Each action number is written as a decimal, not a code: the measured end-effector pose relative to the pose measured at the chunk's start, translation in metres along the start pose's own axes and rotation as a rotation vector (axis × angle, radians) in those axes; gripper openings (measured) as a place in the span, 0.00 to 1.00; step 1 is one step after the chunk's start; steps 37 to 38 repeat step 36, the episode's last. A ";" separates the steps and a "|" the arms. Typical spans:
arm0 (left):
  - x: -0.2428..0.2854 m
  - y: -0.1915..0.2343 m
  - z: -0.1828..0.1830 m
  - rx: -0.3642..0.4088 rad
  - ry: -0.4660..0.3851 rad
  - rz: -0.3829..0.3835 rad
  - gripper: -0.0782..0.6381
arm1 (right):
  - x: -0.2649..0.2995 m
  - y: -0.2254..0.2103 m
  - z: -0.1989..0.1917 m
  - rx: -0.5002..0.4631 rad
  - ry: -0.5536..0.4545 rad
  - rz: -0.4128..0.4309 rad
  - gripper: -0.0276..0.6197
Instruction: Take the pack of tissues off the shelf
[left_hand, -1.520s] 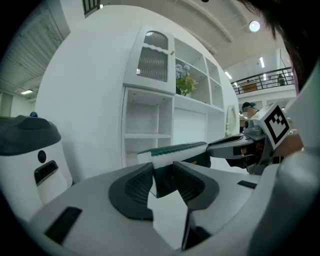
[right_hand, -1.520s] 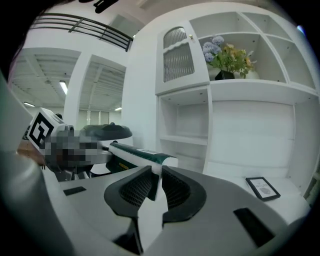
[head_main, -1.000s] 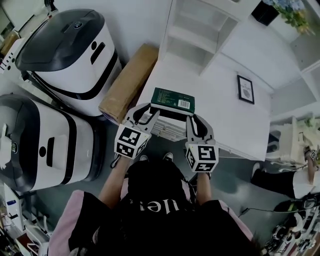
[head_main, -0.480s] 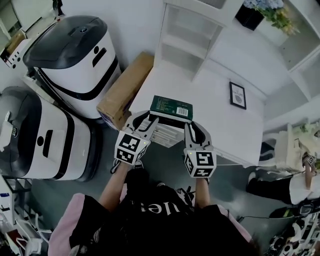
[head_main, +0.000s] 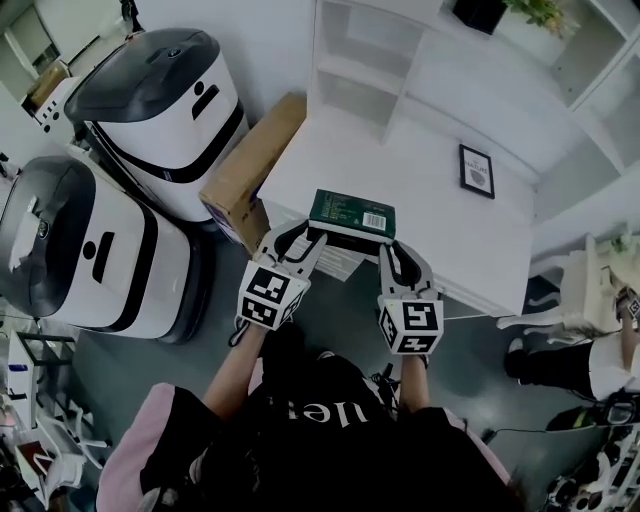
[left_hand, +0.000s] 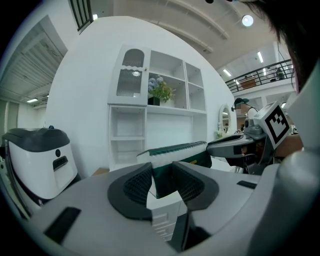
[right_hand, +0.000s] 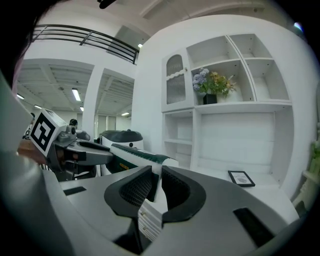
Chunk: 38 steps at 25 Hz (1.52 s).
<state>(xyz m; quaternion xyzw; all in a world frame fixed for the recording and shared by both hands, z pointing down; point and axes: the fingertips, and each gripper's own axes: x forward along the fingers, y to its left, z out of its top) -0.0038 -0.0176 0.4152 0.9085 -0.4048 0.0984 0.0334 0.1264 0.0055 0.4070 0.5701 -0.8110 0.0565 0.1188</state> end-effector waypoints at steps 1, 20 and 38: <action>-0.001 -0.008 0.000 0.004 0.000 -0.001 0.29 | -0.007 -0.003 -0.002 0.003 -0.003 -0.001 0.18; -0.022 -0.084 0.006 0.039 -0.027 -0.003 0.29 | -0.081 -0.023 -0.015 -0.007 -0.040 -0.015 0.18; -0.028 -0.090 0.009 0.047 -0.035 -0.001 0.29 | -0.091 -0.020 -0.012 -0.022 -0.046 -0.017 0.18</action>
